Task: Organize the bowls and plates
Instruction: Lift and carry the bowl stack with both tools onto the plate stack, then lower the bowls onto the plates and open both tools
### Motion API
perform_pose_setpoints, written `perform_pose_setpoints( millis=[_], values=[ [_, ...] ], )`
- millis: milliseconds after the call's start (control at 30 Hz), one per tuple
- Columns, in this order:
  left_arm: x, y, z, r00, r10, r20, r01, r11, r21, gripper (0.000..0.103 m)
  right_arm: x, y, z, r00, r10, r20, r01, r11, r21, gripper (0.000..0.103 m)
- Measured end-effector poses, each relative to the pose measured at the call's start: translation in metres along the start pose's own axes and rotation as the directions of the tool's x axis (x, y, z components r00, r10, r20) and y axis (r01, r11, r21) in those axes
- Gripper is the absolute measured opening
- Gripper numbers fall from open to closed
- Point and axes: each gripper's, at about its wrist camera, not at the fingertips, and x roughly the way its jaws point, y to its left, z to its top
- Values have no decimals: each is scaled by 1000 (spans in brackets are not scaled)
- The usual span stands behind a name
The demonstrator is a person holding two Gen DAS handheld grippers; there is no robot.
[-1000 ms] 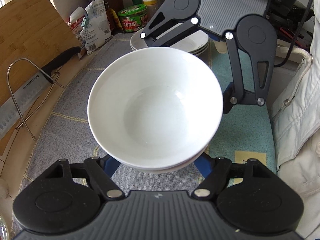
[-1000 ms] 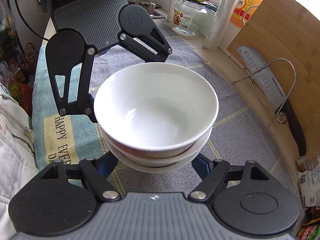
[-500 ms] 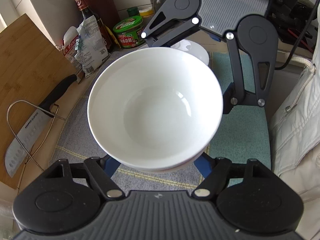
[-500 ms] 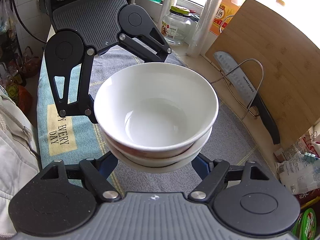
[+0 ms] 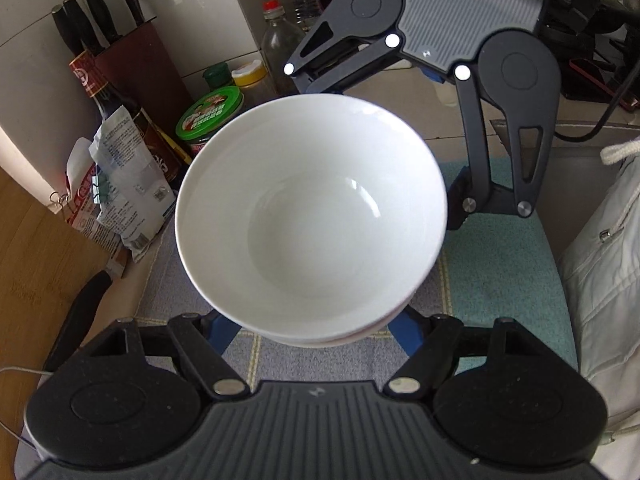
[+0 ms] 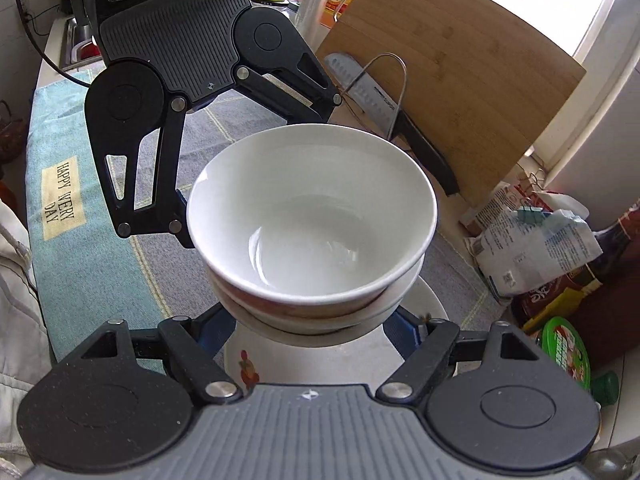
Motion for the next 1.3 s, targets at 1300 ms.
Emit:
perform_pose_setpoints(
  millis=[1300],
  values=[
    [-31, -14, -14, 932, 348, 103, -241, 805, -542, 102, -17, -21, -36, 994, -103, -18, 101, 903, 417, 103]
  ],
)
